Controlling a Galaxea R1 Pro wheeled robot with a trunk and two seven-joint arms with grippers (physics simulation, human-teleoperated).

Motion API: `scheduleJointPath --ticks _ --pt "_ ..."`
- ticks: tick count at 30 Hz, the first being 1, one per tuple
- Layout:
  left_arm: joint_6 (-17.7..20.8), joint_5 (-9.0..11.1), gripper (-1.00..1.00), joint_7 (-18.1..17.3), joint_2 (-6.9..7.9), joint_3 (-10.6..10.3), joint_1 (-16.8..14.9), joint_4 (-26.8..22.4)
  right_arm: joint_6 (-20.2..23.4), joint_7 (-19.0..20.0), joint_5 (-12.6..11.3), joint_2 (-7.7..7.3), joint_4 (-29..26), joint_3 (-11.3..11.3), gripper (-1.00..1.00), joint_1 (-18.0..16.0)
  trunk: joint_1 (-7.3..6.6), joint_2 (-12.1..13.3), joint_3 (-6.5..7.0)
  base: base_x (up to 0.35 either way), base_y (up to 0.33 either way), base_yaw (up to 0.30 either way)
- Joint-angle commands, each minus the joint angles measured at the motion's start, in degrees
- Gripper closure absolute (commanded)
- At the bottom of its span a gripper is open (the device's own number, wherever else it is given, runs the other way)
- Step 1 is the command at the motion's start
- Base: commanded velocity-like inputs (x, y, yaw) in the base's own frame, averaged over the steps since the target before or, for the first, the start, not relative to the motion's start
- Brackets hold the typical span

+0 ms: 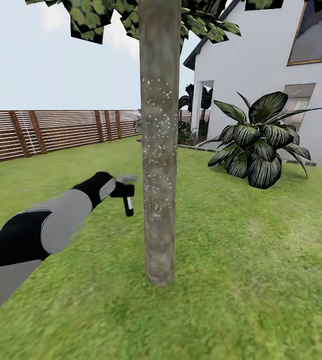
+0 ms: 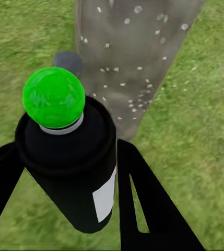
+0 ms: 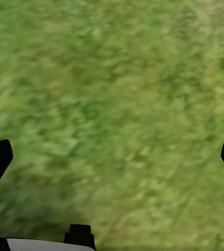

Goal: In the garden, pick up the pesticide atomizer on the floor and spray pesticide onto both trees until each tree trunk is fully covered.

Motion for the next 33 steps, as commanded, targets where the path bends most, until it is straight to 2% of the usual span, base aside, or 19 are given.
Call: scheduleJointPath --ticks 1,3,5,6,8,9,11,13,18,24,28,33 --pt "-1.2 0.1 1.0 0.0 0.21 0.1 2.5 0.0 0.0 0.0 0.0 0.0 0.0 0.0 -1.0 0.0 0.0 0.0 0.02 0.0 0.0 0.0" --pt "-4.7 0.0 1.0 0.0 1.04 0.1 6.1 0.0 0.0 0.0 0.0 0.0 0.0 0.0 -1.0 0.0 0.0 0.0 0.02 0.0 0.0 0.0" --pt "-7.6 0.0 1.0 0.0 2.47 0.1 9.0 0.0 -0.1 0.0 0.0 0.0 0.0 0.0 -1.0 0.0 0.0 0.0 0.02 0.0 0.0 0.0" --pt "-8.7 0.1 1.0 -0.1 3.76 0.1 10.6 0.0 -0.1 0.0 0.0 0.0 0.1 0.0 -1.0 0.0 0.0 0.0 0.02 0.0 0.0 0.0" --pt "-11.9 0.1 1.0 -0.1 4.76 0.1 14.1 0.1 -0.1 0.0 0.0 0.0 0.1 0.0 -1.0 0.0 0.0 0.0 0.02 0.0 0.0 0.0" --pt "-13.1 0.1 1.0 -0.1 4.86 0.1 14.9 0.1 -0.1 0.0 0.0 0.0 0.1 0.0 -1.0 0.0 0.0 0.0 0.02 0.0 0.0 0.0" --pt "-19.2 0.1 1.0 -0.1 5.09 0.0 19.2 0.1 -0.1 0.0 0.0 0.0 0.1 0.0 -1.0 0.0 0.0 0.0 0.02 0.0 0.0 0.0" --pt "-23.3 0.1 1.0 -0.1 5.09 0.0 22.7 0.1 -0.1 0.0 0.0 0.0 0.2 0.0 -1.0 0.0 0.0 0.0 0.02 0.0 0.0 0.0" --pt "-30.1 0.2 1.0 -0.2 4.75 0.0 27.9 0.1 -0.2 0.0 -0.1 0.01 0.2 0.0 -1.0 0.0 0.0 0.0 0.02 0.0 0.0 0.0" --pt "-35.6 0.0 1.0 -0.4 3.4 -0.1 31.2 0.1 -0.2 0.0 -0.1 0.0 0.2 0.0 -1.0 0.0 0.0 0.0 0.02 0.0 0.0 0.0" --pt "-36.5 -0.1 1.0 -0.5 2.57 -0.1 31.5 0.1 -0.2 0.0 -0.1 0.0 0.7 -0.1 -1.0 0.0 0.0 0.0 0.02 0.0 0.0 0.0" --pt "-36.6 -0.2 1.0 -0.5 2.36 -0.2 31.6 0.1 0.1 0.0 -0.1 -0.01 1.7 -0.1 -1.0 0.0 0.0 0.0 0.02 0.0 0.107 0.0"
